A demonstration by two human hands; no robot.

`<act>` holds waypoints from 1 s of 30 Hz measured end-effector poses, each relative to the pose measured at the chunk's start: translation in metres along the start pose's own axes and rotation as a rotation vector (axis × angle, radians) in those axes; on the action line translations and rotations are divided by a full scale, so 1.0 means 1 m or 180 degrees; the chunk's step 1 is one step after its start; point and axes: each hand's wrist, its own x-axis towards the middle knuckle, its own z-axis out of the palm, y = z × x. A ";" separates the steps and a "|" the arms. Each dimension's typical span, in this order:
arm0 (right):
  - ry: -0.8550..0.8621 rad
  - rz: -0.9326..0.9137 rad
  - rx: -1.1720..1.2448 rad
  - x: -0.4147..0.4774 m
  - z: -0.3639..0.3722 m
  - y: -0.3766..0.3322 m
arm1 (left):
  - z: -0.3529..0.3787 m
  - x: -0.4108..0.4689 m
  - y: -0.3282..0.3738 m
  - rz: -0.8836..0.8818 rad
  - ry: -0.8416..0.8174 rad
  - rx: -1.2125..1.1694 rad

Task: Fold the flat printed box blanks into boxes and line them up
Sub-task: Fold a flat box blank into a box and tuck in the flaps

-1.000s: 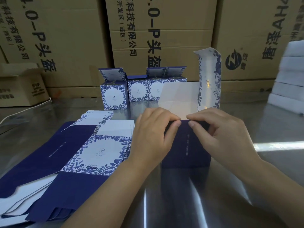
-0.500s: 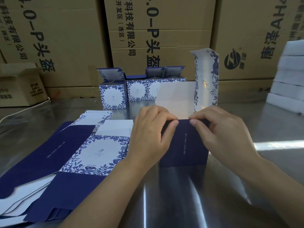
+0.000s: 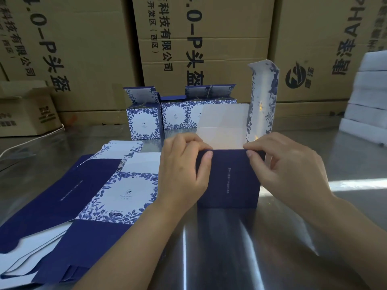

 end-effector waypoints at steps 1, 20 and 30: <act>0.0020 -0.0041 -0.0083 0.000 0.000 0.000 | 0.000 0.000 0.000 -0.0012 0.0010 0.0019; -0.0032 0.0031 -0.0298 0.002 0.004 0.005 | 0.002 0.002 0.001 0.0079 0.0037 0.0091; -0.0553 0.0358 -0.0630 0.009 -0.004 0.012 | 0.000 0.002 0.000 0.0025 -0.0037 0.0096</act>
